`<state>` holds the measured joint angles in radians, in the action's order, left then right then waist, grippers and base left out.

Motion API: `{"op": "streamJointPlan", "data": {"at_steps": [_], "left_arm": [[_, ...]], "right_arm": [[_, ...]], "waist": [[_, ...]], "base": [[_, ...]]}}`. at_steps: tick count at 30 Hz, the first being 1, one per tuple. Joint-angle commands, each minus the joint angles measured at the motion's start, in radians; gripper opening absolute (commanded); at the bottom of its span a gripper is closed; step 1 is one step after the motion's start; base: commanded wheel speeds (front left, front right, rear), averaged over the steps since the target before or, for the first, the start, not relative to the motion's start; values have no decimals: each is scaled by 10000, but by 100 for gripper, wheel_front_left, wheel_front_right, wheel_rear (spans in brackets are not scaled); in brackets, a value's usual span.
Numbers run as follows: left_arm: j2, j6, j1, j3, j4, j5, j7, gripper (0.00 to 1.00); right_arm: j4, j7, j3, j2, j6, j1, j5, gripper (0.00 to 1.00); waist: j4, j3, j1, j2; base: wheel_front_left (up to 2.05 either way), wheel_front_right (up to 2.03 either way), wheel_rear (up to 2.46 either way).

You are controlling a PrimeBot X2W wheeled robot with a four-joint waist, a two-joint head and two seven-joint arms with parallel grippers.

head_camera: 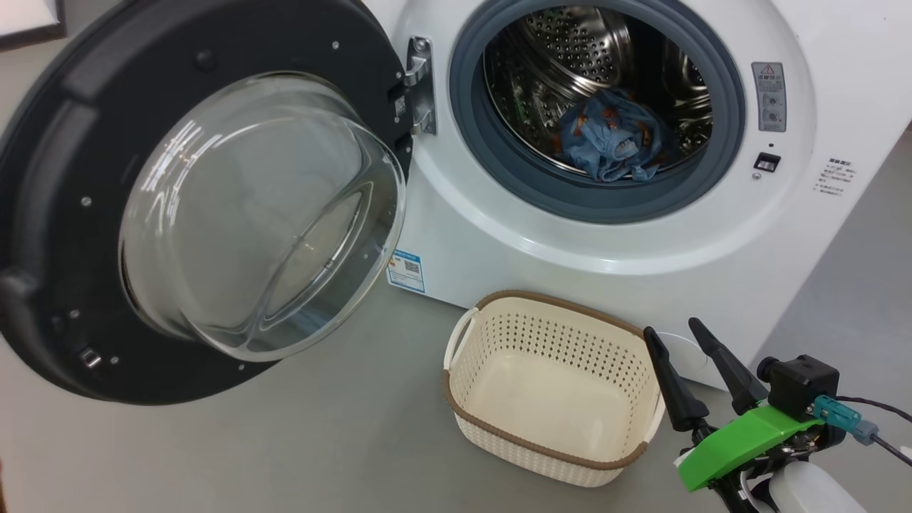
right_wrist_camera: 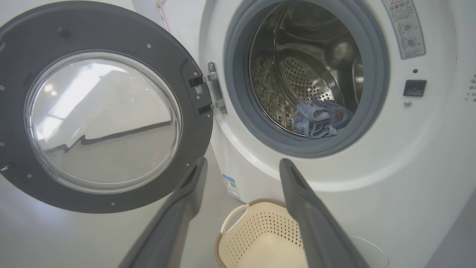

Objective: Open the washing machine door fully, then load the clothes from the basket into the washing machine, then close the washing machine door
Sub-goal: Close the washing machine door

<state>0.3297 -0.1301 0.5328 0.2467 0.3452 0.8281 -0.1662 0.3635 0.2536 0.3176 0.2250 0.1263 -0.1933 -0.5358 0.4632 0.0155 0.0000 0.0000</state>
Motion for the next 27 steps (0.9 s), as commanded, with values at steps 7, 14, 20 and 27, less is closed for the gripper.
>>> {"op": "streamJointPlan", "data": {"at_steps": [7, 14, 20, 27], "left_arm": [[1079, -5, 1620, 1815, 2522, 3080, 1434, 0], [1915, -5, 1719, 2659, 4592, 4849, 2611, 0], [2264, -5, 1671, 2967, 5775, 5581, 3357, 0], [2394, -5, 1729, 2909, 6375, 5876, 3861, 0]], "right_arm": [[-78, 82, 279, 523, 44, -417, 162, 100], [-118, 82, 364, 836, 44, -599, 161, 100], [-147, 82, 371, 1055, 44, -717, 175, 100], [-163, 82, 345, 1155, 44, -804, 197, 100]], "waist": [[-554, -493, 0, 0], [-1013, -838, 0, 0], [-1233, -1132, 0, 0], [-1309, -1282, 0, 0]], "base": [[0, 0, 0], [0, 0, 0], [0, 0, 0], [0, 0, 0]]}}
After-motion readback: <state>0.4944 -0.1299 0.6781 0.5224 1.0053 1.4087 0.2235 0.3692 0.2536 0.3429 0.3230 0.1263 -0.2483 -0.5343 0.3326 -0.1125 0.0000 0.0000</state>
